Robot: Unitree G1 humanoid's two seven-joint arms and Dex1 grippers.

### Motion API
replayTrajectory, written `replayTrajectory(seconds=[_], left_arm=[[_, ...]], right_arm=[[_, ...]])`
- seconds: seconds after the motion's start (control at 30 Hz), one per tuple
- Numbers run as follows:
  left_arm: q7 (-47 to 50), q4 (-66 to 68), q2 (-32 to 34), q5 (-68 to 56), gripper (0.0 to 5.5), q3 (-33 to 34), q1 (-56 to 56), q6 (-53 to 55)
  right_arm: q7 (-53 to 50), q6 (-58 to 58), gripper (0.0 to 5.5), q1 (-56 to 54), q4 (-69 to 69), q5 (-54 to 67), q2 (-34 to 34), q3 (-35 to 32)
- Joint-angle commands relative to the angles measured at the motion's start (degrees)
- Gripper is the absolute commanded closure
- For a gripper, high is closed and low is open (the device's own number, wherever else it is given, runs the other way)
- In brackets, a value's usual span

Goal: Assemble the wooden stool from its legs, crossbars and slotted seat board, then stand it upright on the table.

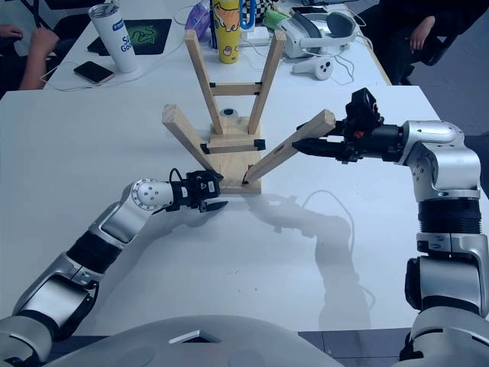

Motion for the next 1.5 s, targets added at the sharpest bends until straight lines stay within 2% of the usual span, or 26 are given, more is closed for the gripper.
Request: replayTrajectory(seconds=[0.03,0.33,0.7,1.0,1.1,1.33,1.5], left_arm=[[-1.9,4.3,1.0,2.5,1.96,-2.6,4.8,3.3],[-0.5,4.5,-0.6,2.3,1.96,-1.8,5.3,3.8],[0.2,4.1,-2.2,2.0,1.96,-0.9,5.7,4.5],[0.9,3.4,-3.2,1.8,1.96,-0.6,6.7,5.1],[1.2,3.4,-3.7,1.8,1.96,-0.5,6.6,5.3],[1.4,3.0,-3.7,1.3,1.96,0.0,7.7,5.7],[2.0,2.8,-4.2,1.4,1.96,0.0,8.2,6.0]], right_arm=[[2.0,-2.8,3.45,-5.4,5.6,-5.8,1.2,4.1],[9.0,-5.3,3.45,-17.8,15.7,-11.4,0.9,7.4],[9.1,-7.3,3.45,-17.7,13.9,-15.4,4.9,10.7],[11.7,-10.0,3.45,-23.1,17.2,-19.9,6.4,15.8],[11.8,-9.7,3.45,-21.0,15.2,-19.5,7.5,17.7],[10.1,-4.6,3.45,-10.7,4.6,-17.0,7.8,17.3],[5.3,-3.5,3.45,-11.5,5.2,-16.5,10.8,16.3]])
